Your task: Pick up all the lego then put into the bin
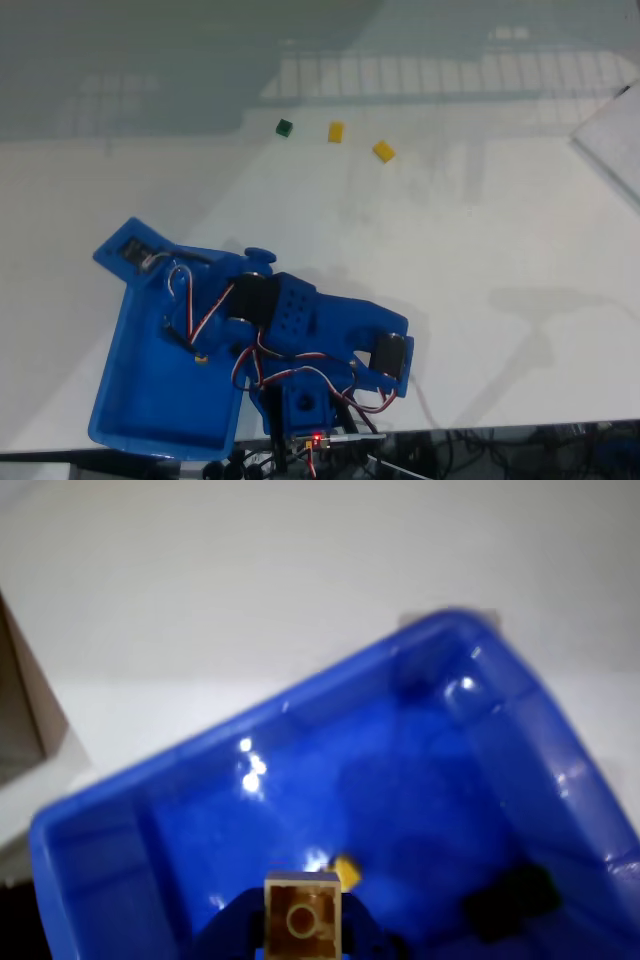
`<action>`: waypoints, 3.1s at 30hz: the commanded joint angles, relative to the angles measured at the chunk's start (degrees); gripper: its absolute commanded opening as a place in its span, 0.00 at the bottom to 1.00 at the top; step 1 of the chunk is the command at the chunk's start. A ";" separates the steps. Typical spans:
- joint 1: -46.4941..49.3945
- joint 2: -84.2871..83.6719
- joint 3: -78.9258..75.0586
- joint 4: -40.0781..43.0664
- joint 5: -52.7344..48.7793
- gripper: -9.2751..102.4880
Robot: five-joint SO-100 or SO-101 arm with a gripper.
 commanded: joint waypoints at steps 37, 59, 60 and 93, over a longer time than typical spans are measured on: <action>73.48 -74.00 -25.75 -66.97 10.28 0.38; 74.27 -89.30 -33.22 -64.78 2.72 0.34; 74.44 -89.65 -33.40 -64.78 2.64 0.34; 73.65 -98.70 -40.17 -61.61 -1.85 0.23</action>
